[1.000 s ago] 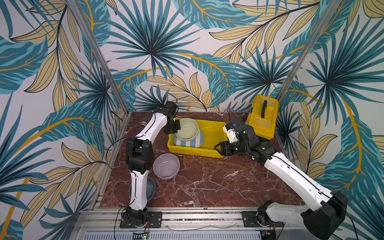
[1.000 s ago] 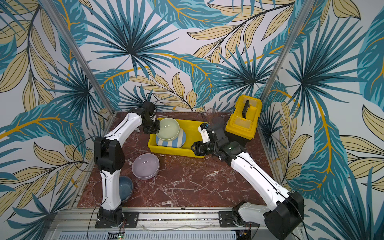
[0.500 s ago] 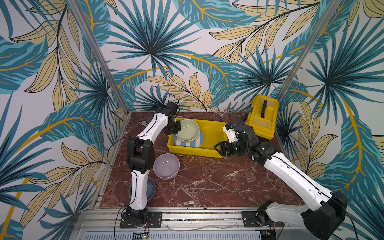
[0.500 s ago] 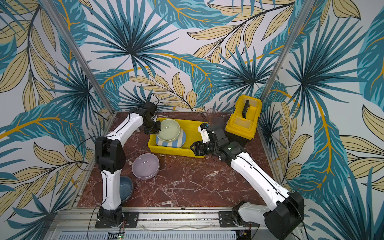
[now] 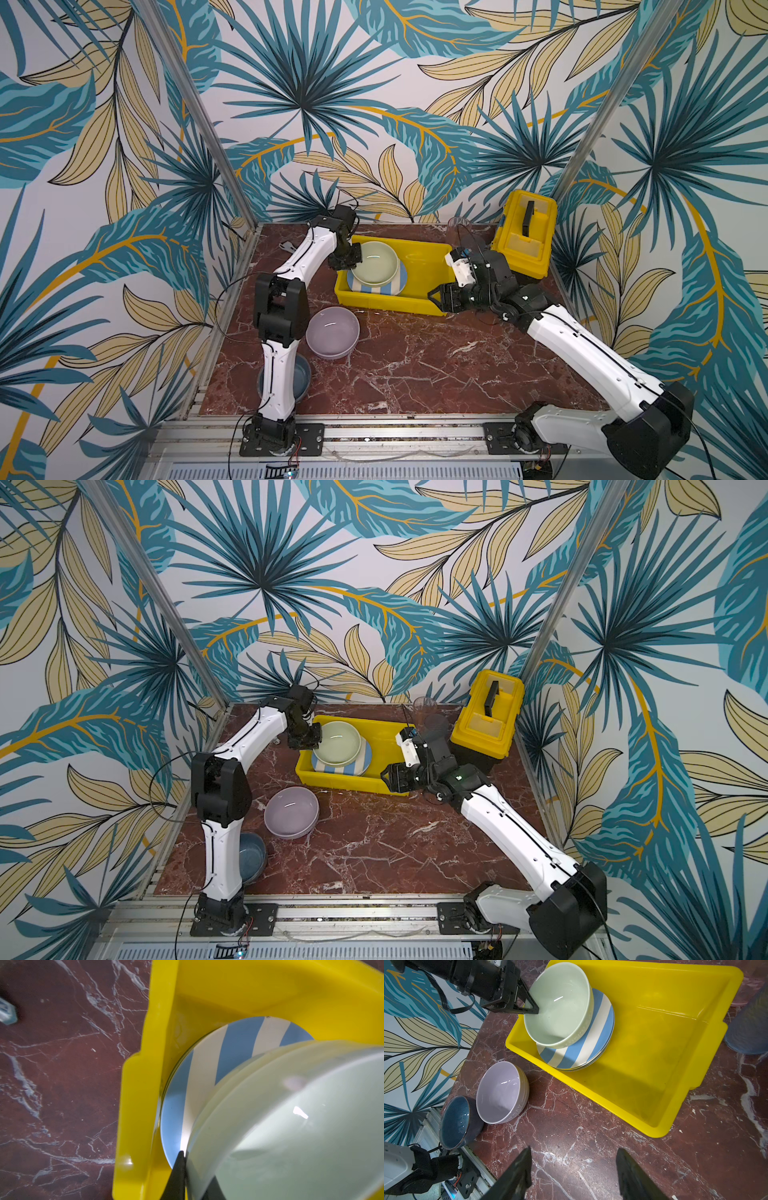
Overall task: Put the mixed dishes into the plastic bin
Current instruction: 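Lower the green bowl onto the striped plates and open the left gripper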
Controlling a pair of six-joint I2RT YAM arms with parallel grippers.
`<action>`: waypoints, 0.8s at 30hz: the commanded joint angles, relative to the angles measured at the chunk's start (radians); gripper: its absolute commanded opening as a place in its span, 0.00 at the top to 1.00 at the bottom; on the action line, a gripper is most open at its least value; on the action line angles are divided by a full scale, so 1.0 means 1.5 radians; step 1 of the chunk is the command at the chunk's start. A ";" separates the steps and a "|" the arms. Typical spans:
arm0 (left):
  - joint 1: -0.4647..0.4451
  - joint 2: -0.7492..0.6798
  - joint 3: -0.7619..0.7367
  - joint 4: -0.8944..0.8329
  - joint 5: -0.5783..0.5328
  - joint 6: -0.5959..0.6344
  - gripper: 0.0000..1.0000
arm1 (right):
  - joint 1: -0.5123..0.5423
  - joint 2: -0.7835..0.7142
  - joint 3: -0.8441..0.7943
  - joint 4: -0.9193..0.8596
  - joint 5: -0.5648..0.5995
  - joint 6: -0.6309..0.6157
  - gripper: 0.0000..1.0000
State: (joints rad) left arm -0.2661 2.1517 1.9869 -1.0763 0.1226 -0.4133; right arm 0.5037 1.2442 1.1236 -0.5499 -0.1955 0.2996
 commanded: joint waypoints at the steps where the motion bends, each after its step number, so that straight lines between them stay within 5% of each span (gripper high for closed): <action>1: -0.002 -0.012 0.003 0.028 0.019 0.005 0.83 | -0.001 -0.006 -0.012 0.011 -0.007 0.006 0.34; 24: -0.003 -0.094 -0.008 0.027 -0.003 0.031 0.63 | -0.001 0.000 -0.009 0.021 -0.012 0.009 0.34</action>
State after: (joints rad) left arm -0.2661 2.0953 1.9846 -1.0504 0.1322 -0.3908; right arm 0.5037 1.2446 1.1229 -0.5415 -0.1997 0.3031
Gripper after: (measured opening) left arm 0.364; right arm 0.661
